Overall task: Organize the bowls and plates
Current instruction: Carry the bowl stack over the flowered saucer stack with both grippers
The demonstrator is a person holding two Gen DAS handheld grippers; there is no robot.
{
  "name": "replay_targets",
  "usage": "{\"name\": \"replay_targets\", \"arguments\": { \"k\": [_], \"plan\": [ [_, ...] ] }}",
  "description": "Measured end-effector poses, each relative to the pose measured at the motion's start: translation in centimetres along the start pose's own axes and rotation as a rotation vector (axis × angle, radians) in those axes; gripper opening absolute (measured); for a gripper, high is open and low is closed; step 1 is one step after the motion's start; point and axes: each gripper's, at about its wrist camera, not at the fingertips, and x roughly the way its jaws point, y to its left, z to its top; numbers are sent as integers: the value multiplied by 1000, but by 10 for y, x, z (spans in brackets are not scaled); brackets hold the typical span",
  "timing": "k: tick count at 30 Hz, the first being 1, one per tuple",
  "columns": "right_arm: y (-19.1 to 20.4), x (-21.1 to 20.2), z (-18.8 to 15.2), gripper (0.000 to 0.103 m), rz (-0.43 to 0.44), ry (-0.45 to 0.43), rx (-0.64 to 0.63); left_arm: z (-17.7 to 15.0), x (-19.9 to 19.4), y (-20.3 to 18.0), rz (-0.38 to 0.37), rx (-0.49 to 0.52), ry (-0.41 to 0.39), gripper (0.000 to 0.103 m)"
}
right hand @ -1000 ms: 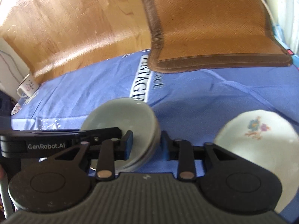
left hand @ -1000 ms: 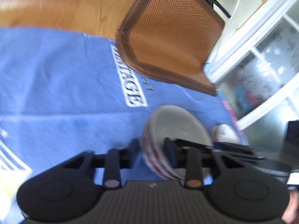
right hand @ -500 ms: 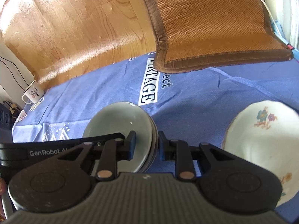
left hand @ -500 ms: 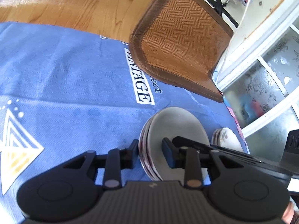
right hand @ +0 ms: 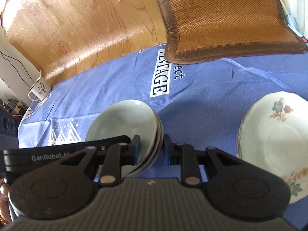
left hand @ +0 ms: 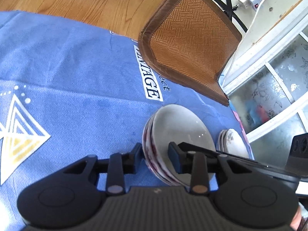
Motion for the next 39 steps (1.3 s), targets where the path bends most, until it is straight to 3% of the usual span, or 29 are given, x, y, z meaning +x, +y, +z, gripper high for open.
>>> {"name": "replay_targets", "arguments": {
  "k": [6,11,16,22,28,39],
  "plan": [
    [-5,-18,0,24,7,-20,20,1,-7,-17,10,10,3,31],
    [-21,-56,8,24,-24,-98,29,8,-7,-61,-36,82,-10,31],
    [-57,-91,8,24,-105,-150,64,7,19,-110,-98,137,38,31],
    [-101,-107,-3,24,-167,-149,150,-5,61,-149,-117,177,124,31],
    [-119,-111,-11,24,-172,-149,187,-11,81,-162,-110,191,158,31],
    [-128,-114,-8,24,-153,-155,189,-8,83,-170,-88,208,147,31]
  ]
}}
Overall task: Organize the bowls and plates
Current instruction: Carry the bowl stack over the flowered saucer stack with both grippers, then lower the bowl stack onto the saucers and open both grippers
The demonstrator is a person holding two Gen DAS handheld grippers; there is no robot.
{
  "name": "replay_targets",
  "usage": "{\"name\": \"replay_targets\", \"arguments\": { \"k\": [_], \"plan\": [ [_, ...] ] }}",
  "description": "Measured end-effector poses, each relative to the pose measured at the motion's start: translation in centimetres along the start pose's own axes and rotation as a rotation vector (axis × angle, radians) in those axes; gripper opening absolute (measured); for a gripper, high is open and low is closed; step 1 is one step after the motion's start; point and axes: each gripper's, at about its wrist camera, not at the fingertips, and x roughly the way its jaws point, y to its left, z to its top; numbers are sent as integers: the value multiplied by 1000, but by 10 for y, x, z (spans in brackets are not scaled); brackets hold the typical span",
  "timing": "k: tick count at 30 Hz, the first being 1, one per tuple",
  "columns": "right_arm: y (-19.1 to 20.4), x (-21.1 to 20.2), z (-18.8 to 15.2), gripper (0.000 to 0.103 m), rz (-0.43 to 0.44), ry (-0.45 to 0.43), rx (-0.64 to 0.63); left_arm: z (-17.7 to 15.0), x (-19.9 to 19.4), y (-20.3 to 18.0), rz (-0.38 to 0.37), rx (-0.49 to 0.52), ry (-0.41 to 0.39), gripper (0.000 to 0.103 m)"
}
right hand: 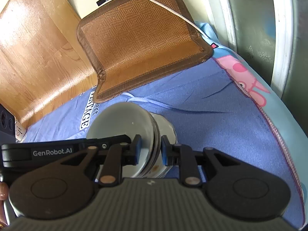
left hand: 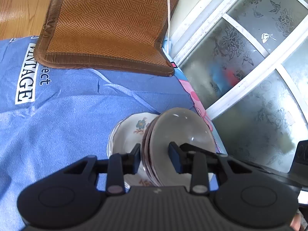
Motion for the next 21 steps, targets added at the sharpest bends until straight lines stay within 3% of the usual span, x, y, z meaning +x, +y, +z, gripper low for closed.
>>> {"name": "replay_targets", "arguments": {
  "k": [8,9,11,13,21],
  "plan": [
    [-2,7,1,24,1,11,7,2,7,6,-3,-14,9,32],
    [-1,9,1,24,-2,3,4,3,8,7,-3,-11,9,32],
    [5,7,2,28,-49,-49,-37,3,8,5,37,18,-7,43],
    [14,2,2,28,-90,-109,-102,4,5,3,45,36,-23,44],
    [14,-5,4,29,-92,-148,-117,4,-9,0,52,68,-69,51]
  ]
}}
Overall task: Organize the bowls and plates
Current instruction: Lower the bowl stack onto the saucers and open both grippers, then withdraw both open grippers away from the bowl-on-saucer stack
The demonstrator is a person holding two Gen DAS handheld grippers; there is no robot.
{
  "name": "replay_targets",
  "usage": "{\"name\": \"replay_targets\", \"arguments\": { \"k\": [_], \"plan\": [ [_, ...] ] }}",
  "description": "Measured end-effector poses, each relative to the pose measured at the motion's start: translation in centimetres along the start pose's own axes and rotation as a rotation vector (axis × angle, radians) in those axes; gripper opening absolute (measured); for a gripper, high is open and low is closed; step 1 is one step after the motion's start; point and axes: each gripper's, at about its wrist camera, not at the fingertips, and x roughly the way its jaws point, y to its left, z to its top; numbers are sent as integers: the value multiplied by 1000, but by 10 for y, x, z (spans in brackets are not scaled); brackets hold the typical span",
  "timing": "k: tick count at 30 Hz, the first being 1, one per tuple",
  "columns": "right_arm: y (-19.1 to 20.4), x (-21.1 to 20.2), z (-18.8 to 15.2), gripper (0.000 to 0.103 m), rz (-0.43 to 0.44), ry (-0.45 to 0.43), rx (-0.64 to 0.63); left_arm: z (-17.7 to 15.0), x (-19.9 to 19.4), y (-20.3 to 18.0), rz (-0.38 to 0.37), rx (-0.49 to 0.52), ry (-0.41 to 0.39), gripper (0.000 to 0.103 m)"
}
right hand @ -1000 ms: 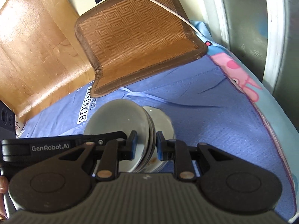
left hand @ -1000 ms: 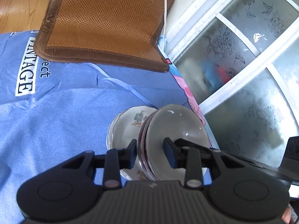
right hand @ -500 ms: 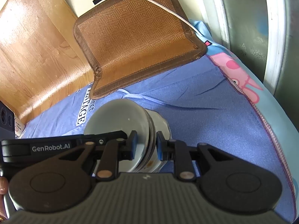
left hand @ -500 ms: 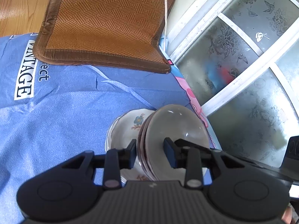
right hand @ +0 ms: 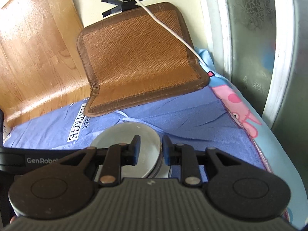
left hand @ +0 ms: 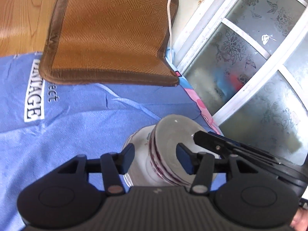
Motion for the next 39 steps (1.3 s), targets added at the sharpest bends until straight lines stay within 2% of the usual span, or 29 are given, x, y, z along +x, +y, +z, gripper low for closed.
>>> {"name": "replay_targets", "arguments": {
  "k": [2,10,17,26,33,37,39],
  "plan": [
    [3,-2,0,29,-9,-24,-6,0,-5,-3,14,16,-19,54],
    [13,-31,-8,30,-30,-160,-14,-4,-32,-9,35,70,-83,54],
    [13,-56,-39,34,-26,-237,77,-17,-56,-7,67,143,-138,55],
    [34,-65,-64,35,-32,-224,146,-35,-88,19,47,173,-165,55],
    [66,-53,-75,37,-91,-149,123,-54,-103,30,48,301,-192,60],
    [82,-56,-85,38,-155,-137,123,-59,-114,35,64,361,-227,83],
    [88,-62,-90,38,-188,-143,142,-62,-117,35,53,386,-227,83]
  ]
}}
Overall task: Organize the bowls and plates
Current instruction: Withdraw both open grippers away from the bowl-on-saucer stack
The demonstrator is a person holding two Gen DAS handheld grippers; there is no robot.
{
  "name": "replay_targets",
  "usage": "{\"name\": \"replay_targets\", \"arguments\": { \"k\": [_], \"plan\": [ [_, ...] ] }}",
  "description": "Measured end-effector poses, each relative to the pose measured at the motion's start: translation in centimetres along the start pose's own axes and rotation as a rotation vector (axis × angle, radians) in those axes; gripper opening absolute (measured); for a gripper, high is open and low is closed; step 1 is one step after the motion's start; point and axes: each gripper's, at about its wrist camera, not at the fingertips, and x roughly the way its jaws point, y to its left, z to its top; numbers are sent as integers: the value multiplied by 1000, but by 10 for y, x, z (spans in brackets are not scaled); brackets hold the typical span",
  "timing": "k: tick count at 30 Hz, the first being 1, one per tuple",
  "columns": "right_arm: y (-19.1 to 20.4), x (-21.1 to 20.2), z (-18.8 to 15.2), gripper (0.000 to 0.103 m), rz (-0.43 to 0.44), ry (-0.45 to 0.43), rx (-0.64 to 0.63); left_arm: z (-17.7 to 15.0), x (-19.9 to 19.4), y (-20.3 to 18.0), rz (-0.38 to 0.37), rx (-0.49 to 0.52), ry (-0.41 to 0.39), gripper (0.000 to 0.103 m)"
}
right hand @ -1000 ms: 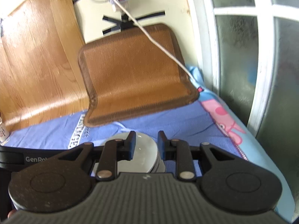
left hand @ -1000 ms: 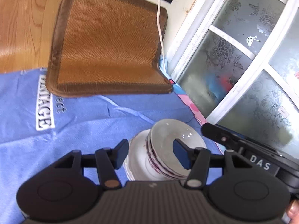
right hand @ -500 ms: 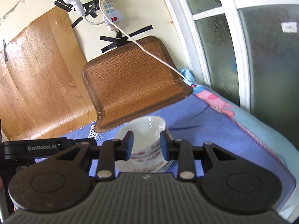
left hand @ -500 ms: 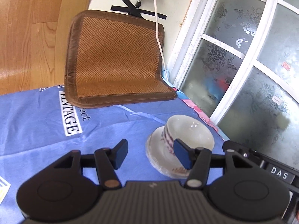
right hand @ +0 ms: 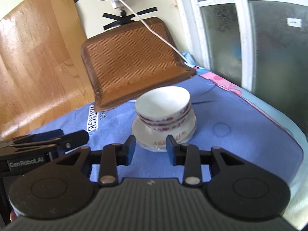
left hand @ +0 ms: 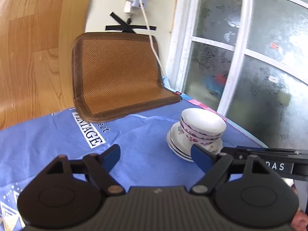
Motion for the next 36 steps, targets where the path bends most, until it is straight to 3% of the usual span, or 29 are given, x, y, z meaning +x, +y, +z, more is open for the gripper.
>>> {"name": "replay_targets", "arguments": {
  "k": [4,7,11,14,18,22,28,36],
  "plan": [
    [-1,-25,-15,38,-73,-33,63,-5,-1,-9,-37,43,20,89],
    [-5,-42,-31,41,-123,-58,104,-15,-3,-20,-45,77,23,103],
    [-11,-52,-46,42,-156,-55,136,-31,-7,-30,-25,67,41,103],
    [-12,-51,-46,43,-136,-45,141,-42,-12,-32,6,36,57,103],
    [-6,-54,-48,57,-96,-61,93,-53,-17,-31,63,-30,94,103],
    [-12,-58,-55,64,-50,-63,97,-61,-29,-34,120,-83,70,103],
    [-16,-69,-57,65,21,-65,80,-65,-49,-53,177,-80,17,103],
    [-22,-95,-51,77,59,-117,40,-59,-68,-82,223,-50,-29,103]
  ]
}}
